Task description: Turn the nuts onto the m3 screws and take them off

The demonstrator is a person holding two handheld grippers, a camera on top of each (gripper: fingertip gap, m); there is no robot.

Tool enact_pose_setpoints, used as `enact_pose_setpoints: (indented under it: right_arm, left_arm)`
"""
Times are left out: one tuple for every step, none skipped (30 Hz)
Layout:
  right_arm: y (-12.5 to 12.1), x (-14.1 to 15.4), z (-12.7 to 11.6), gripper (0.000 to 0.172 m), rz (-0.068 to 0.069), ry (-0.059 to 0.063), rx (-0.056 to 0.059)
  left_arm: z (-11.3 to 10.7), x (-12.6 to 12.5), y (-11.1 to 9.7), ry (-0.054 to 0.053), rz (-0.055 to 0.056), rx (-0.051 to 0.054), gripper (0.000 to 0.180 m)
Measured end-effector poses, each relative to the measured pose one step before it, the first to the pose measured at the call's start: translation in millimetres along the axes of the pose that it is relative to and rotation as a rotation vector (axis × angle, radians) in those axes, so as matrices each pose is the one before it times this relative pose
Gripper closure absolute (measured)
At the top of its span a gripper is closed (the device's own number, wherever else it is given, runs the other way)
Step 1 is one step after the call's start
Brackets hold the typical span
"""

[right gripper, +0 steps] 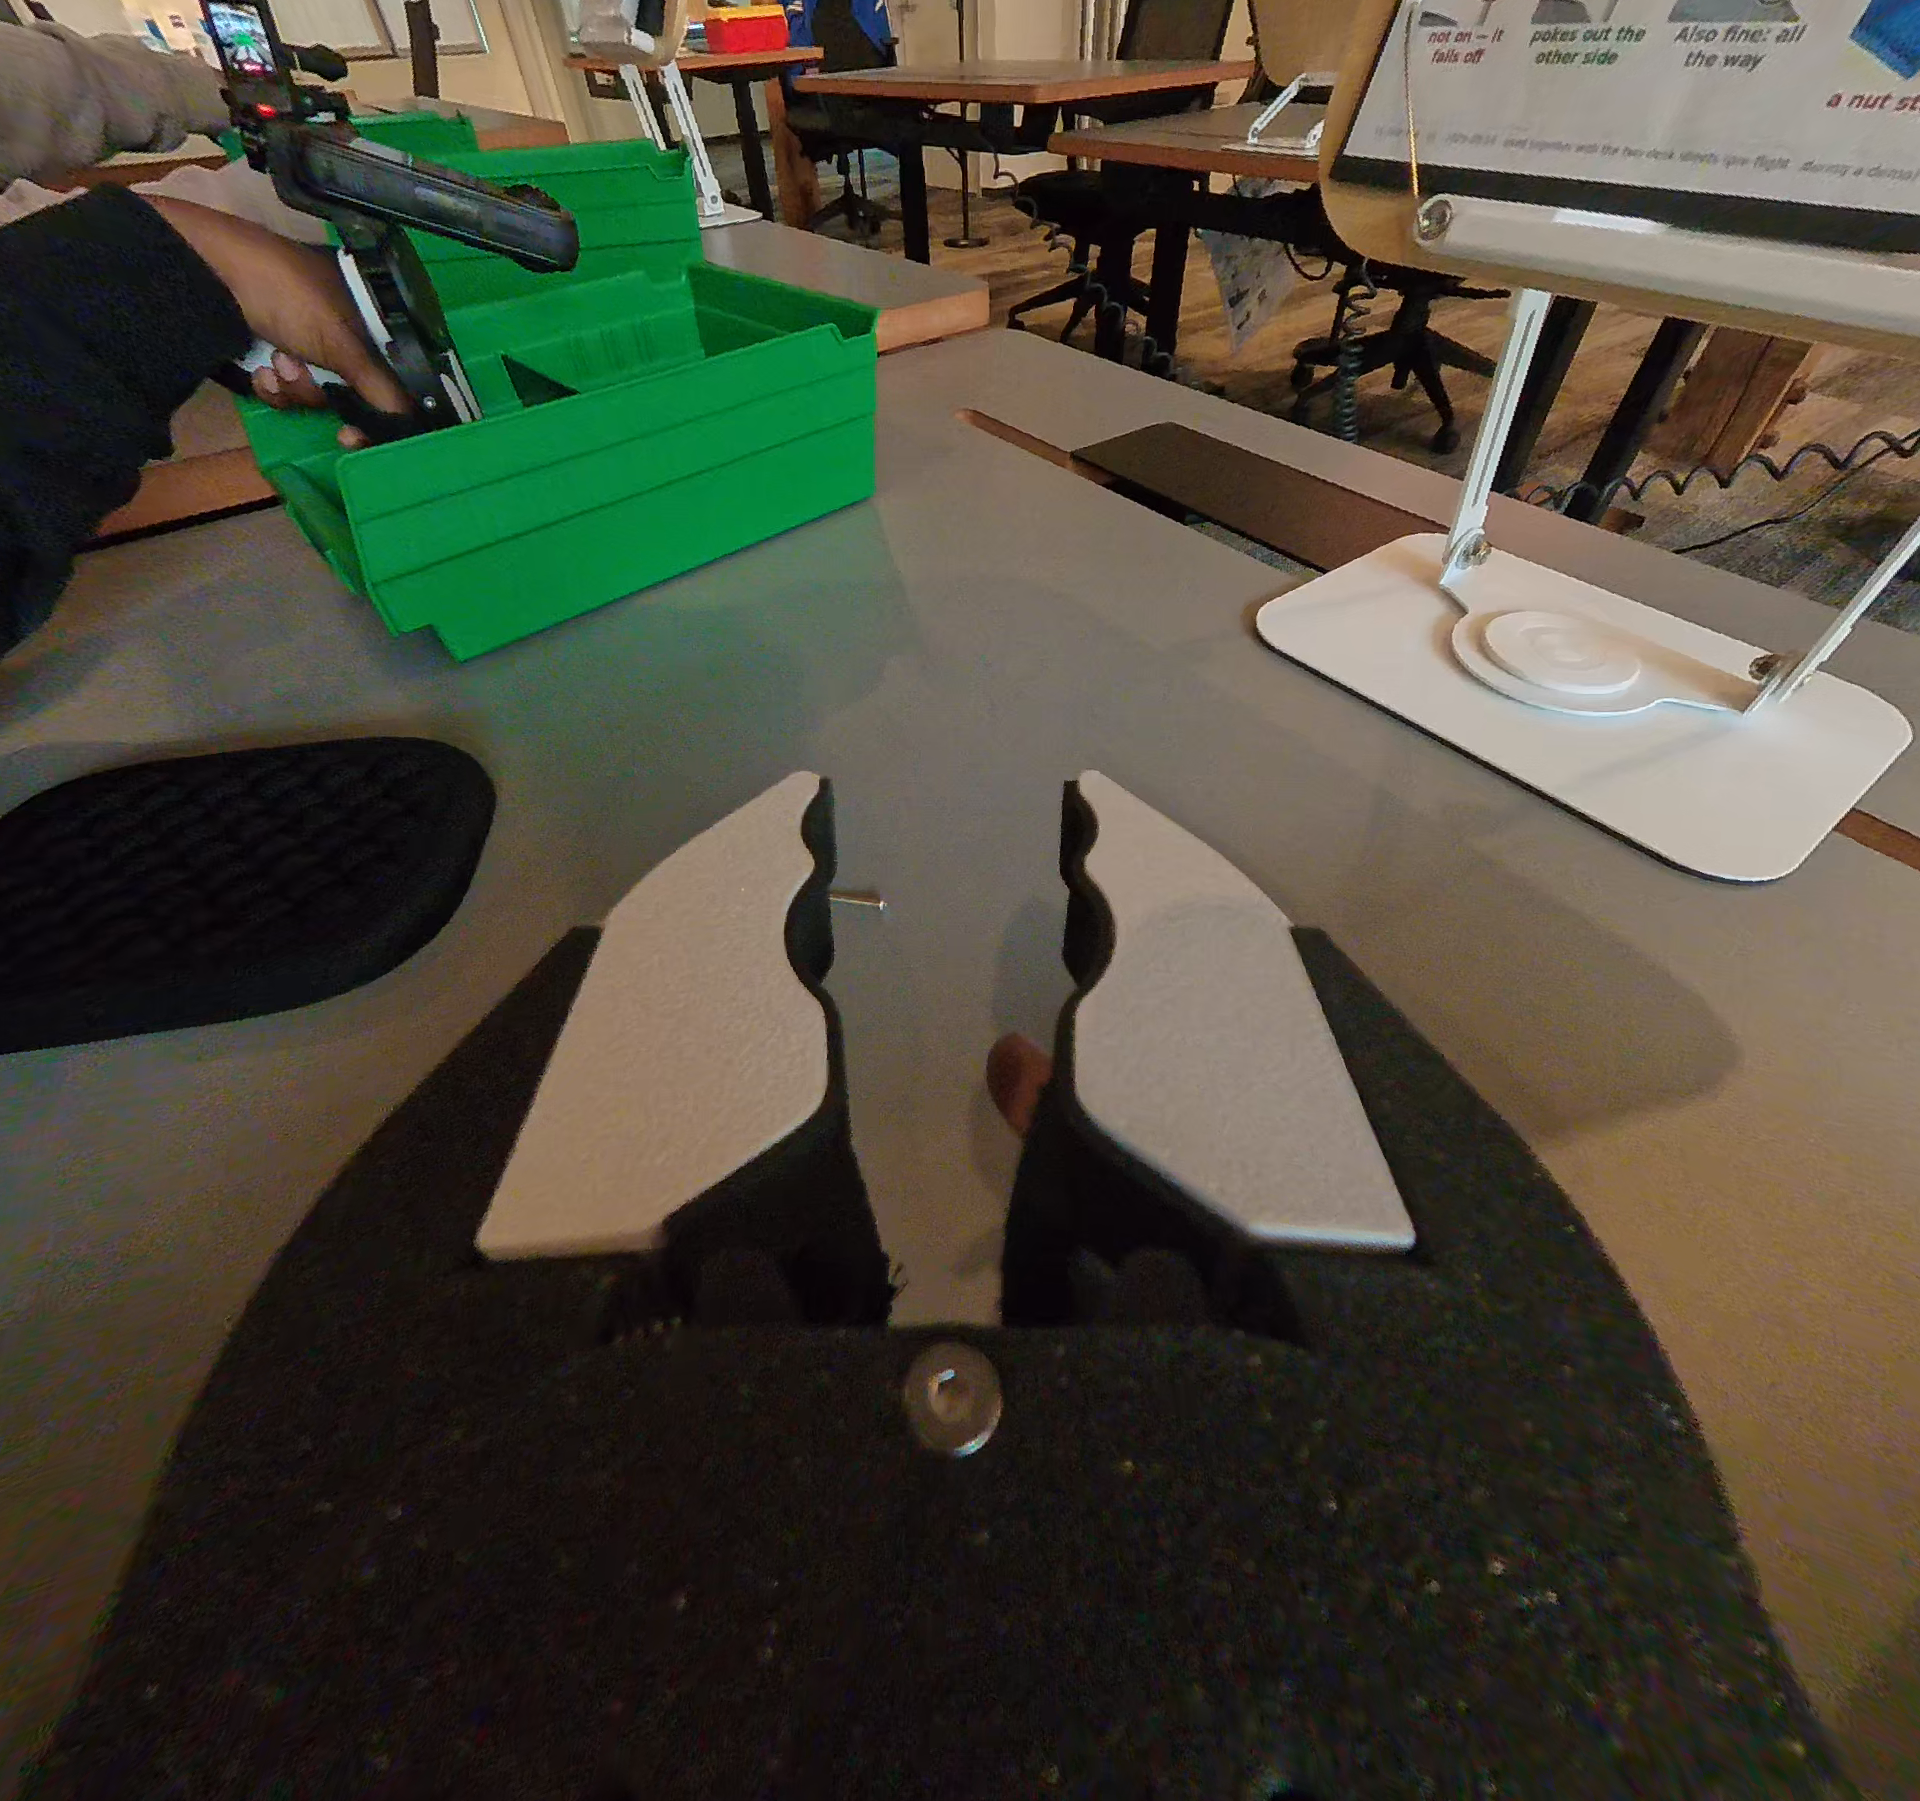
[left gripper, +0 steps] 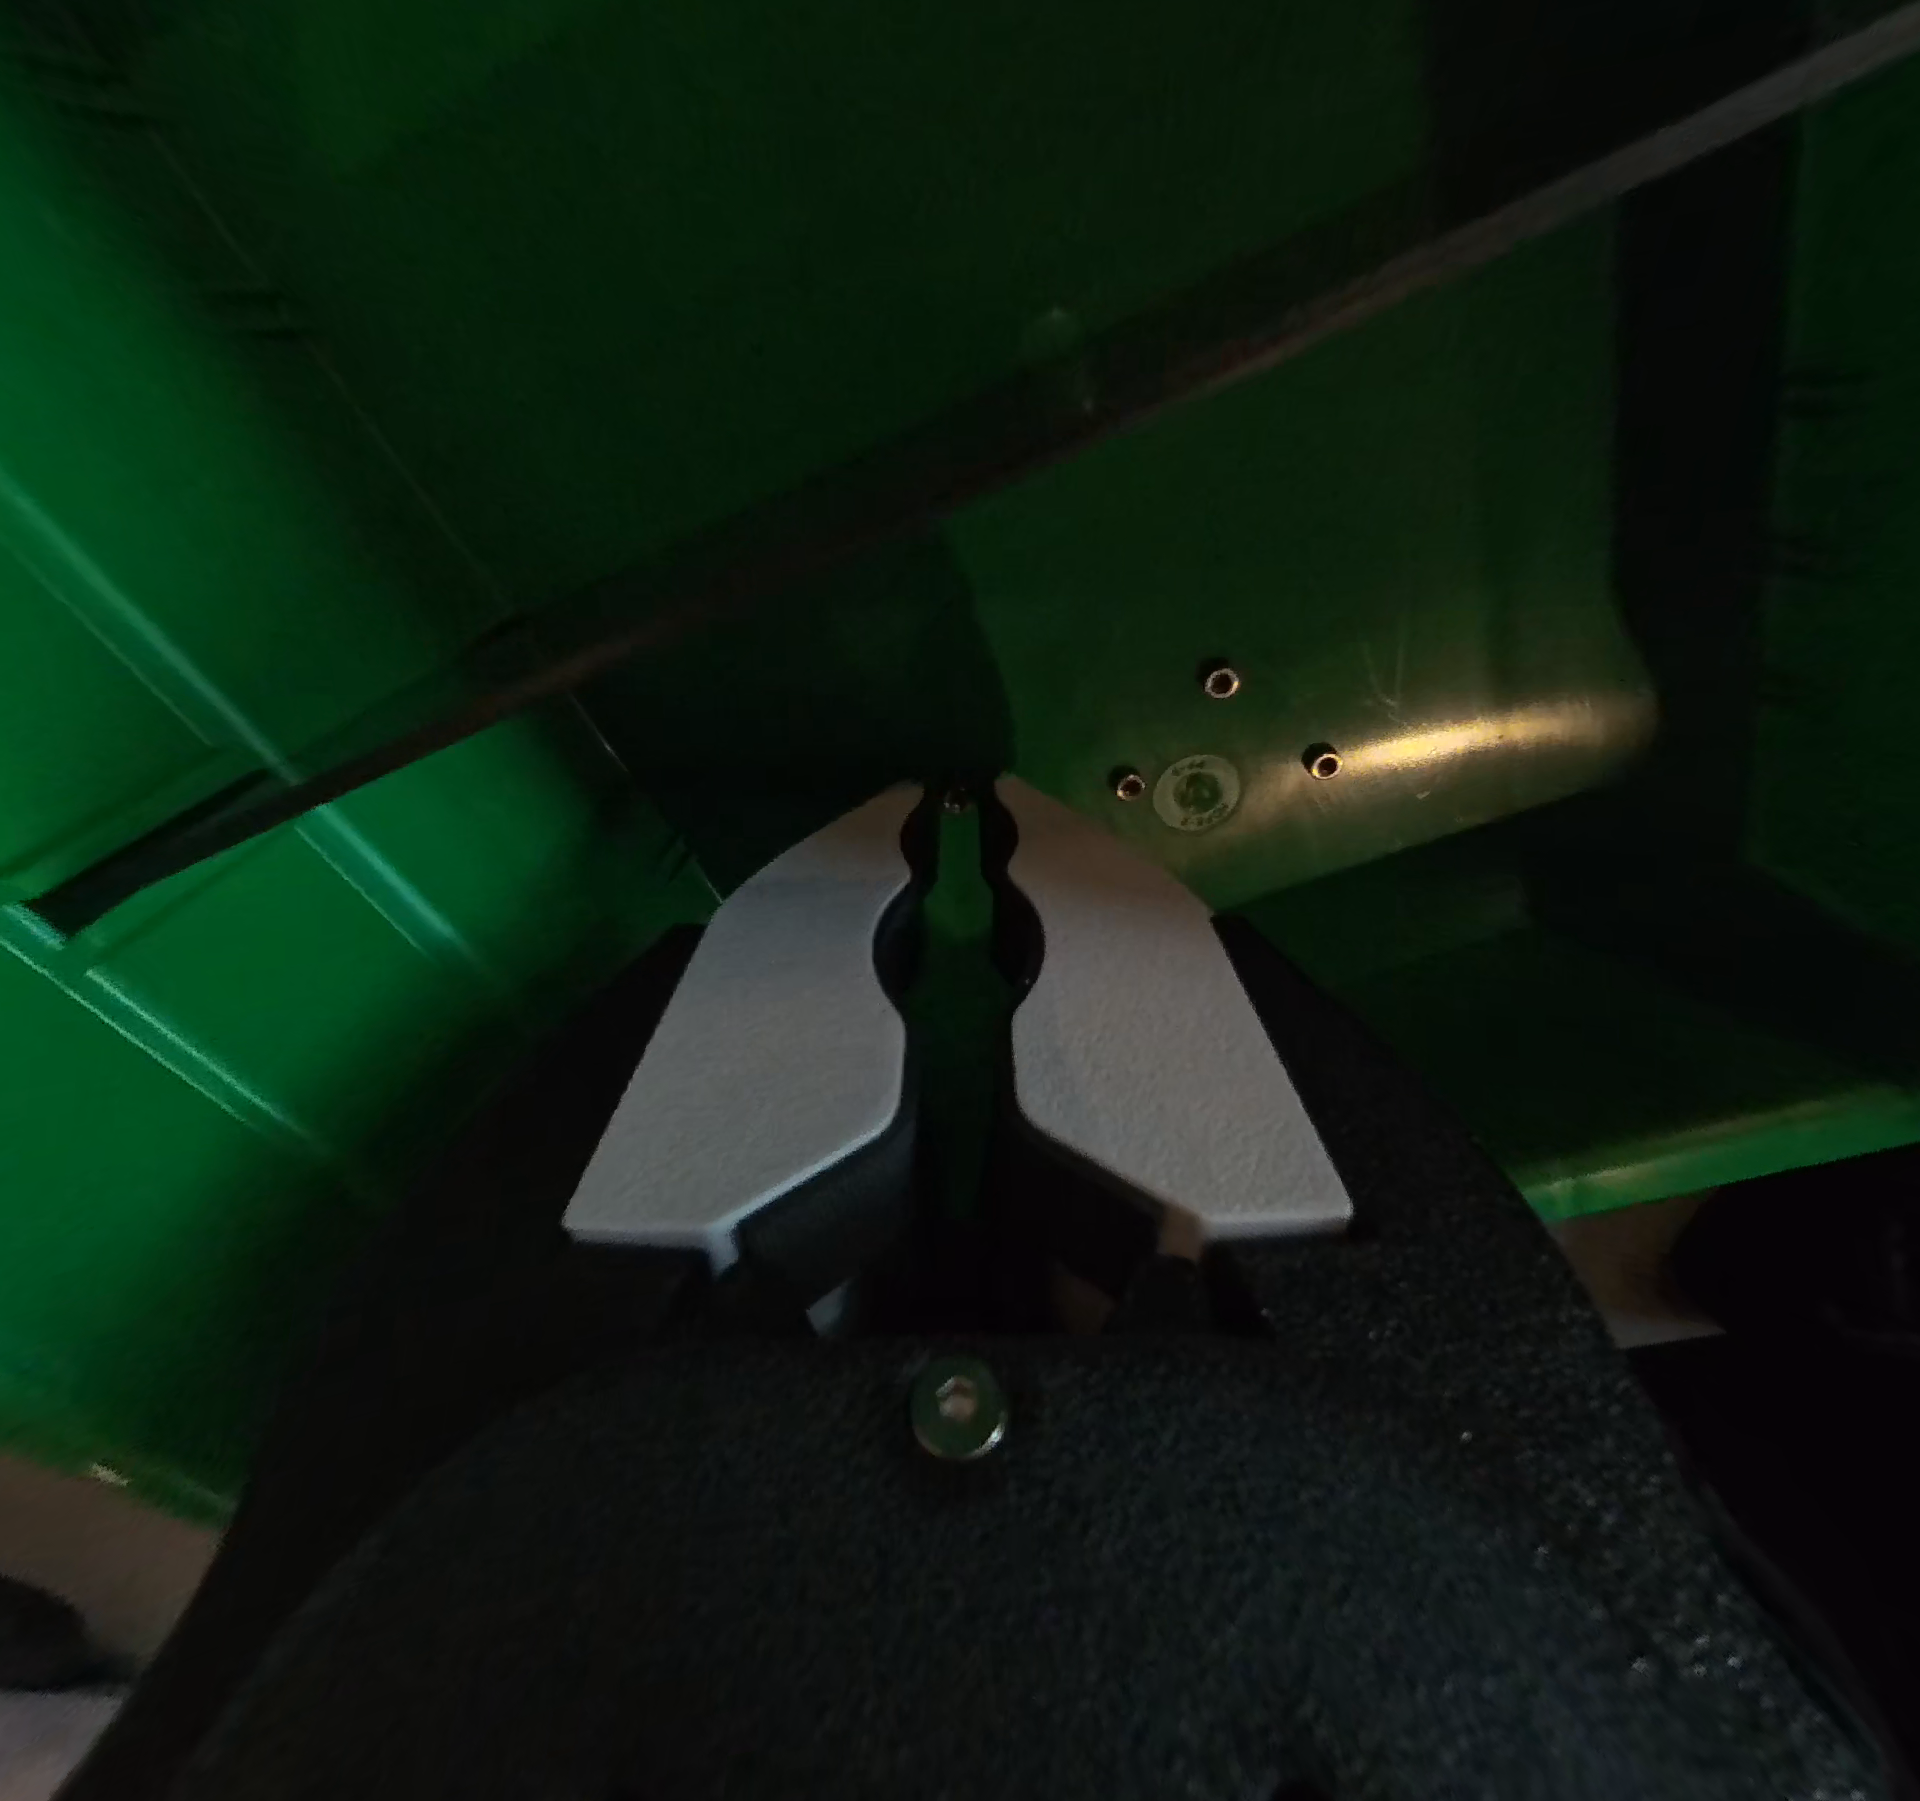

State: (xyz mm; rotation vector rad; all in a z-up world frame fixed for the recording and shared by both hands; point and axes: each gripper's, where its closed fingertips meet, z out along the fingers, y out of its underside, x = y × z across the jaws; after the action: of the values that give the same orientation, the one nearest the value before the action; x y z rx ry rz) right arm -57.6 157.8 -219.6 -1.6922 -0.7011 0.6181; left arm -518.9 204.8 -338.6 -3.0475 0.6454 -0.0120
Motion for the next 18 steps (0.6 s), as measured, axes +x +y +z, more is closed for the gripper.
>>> enact_pose_setpoints:
  right_arm:
    - [-0.1, 0.01, -0.07, 0.131, -0.0003, -0.0001, 0.001]
    - [-0.1, -0.26, -0.12, 0.131, 0.0004, -0.0012, 0.0011]
    - [-0.12, -0.1, -0.01, 0.131, 0.0001, -0.0006, 0.0002]
    - [-0.03, -0.13, -0.11, 0.131, -0.0012, 0.0001, -0.0003]
    - [0.08, -0.24, -0.03, 0.131, -0.0017, -0.0006, -0.0005]
    - [-0.11, -0.19, -0.06, 0.131, -0.001, -0.0004, 0.0003]
    - [-0.12, -0.18, 0.01, 0.131, -0.0001, -0.0008, 0.001]
    - [-0.06, -0.23, 0.02, 0.131, 0.001, -0.0023, 0.0004]
    - [0.08, -0.24, 0.14, 0.131, 0.0015, -0.0022, -0.0001]
    - [0.03, -0.4, 0.24, 0.131, 0.001, -0.0021, 0.0002]
    - [0.25, -0.36, 0.26, 0.131, 0.0001, -0.0017, -0.0009]
    - [0.26, -0.21, 0.37, 0.131, -0.0005, -0.0004, -0.002]
    - [0.49, -0.17, 0.34, 0.132, -0.0009, 0.0001, -0.0021]
    - [0.4, -0.1, 0.25, 0.132, -0.0006, 0.0003, -0.0021]
    - [0.47, 0.0, 0.23, 0.132, 0.0001, 0.0004, -0.001]
    - [0.46, 0.19, 0.21, 0.132, 0.0012, 0.0003, -0.001]
    - [0.76, 0.18, 0.43, 0.132, 0.0019, -0.0006, -0.0023]
    - [0.88, 0.24, 0.42, 0.132, 0.0023, -0.0006, -0.0034]
  left_arm:
    - [0.04, 0.29, 0.07, 0.0015, 0.0011, 0.0006, 0.174]
    - [0.03, 0.21, 0.13, 0.0, 0.0014, 0.0005, 0.175]
    - [0.01, 0.11, 0.21, -0.0001, 0.0013, 0.0002, 0.175]
    - [-0.09, -0.01, 0.23, -0.0006, 0.0007, 0.0003, 0.175]
    - [-0.5, -0.09, 0.2, -0.0024, 0.0012, 0.0015, 0.175]
    - [-1.56, 0.17, 0.02, -0.0035, 0.0021, 0.0051, 0.175]
    - [-3.26, 0.48, -1.06, -0.0058, 0.002, 0.0139, 0.175]
    - [-5.49, 0.85, -1.73, -0.0112, 0.0038, 0.0199, 0.175]
    - [-7.62, 1.28, -1.89, -0.016, 0.0092, 0.0209, 0.176]
    - [-9.52, 2.09, -2.34, -0.0205, 0.0139, 0.022, 0.175]
    - [-11.48, 3.13, -3.59, -0.0239, 0.0183, 0.026, 0.175]
    - [-12.89, 5.36, -5.11, -0.0221, 0.0263, 0.0317, 0.175]
    - [-13.93, 8.77, -6.9, -0.0138, 0.0376, 0.0372, 0.176]
    - [-14.14, 12.57, -9.07, -0.005, 0.0488, 0.0436, 0.176]
    - [-13.26, 15.29, -11.06, 0.0001, 0.0574, 0.046, 0.176]
    - [-11.58, 16.74, -12.18, 0.0004, 0.0638, 0.0418, 0.176]
    - [-9.07, 16.52, -12.61, -0.0044, 0.0659, 0.0334, 0.176]
    - [-6.13, 15.27, -12.7, -0.0084, 0.0611, 0.0239, 0.176]
